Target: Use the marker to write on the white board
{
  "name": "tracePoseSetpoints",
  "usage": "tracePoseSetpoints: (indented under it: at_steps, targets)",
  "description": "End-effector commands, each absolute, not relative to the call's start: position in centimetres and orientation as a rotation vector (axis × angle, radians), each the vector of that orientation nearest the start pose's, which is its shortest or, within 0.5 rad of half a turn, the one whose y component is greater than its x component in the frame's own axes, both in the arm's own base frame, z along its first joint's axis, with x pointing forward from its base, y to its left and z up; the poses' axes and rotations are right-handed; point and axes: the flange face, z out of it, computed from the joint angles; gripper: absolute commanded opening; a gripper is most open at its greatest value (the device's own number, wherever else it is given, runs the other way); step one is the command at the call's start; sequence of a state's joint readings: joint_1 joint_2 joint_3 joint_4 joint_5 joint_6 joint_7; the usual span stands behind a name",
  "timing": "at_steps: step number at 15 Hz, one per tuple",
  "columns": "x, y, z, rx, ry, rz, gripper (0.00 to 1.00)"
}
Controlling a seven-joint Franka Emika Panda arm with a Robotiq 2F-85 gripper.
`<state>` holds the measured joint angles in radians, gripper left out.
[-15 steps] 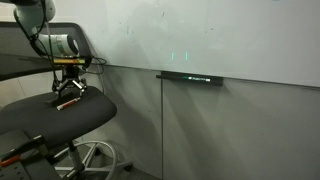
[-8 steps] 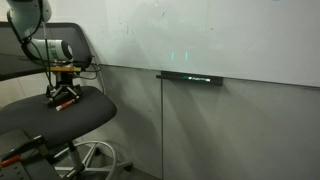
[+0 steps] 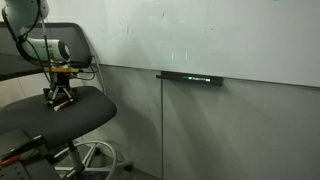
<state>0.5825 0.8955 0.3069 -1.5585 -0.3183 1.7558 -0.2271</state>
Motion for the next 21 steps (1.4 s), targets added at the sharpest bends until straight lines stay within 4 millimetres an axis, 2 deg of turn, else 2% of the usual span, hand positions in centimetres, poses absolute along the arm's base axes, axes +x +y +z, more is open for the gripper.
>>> tracePoseSetpoints:
  at_steps: [1,2,4,8,9,10,11,12,17,21]
  targets:
    - [41.6,45.1,10.0,-2.582,-1.893,1.002,0.31]
    - [41.7,45.0,10.1,-2.581,-1.896,1.0,0.48]
    - [41.9,45.0,10.1,-2.585,-1.893,1.0,0.33]
    - [41.8,45.0,10.1,-2.584,-1.893,1.001,0.31]
    - [41.8,45.0,10.2,-2.584,-1.894,0.998,0.08]
    - [41.7,45.1,10.4,-2.597,-1.889,0.994,0.07]
    - [41.6,45.1,10.5,-2.603,-1.886,0.993,0.02]
    - [41.6,45.1,10.8,-2.616,-1.882,0.984,0.06]
    - [41.4,45.2,11.6,-2.706,-1.831,0.946,0.06]
    - [41.0,45.6,13.7,-2.831,-1.754,0.902,0.06]
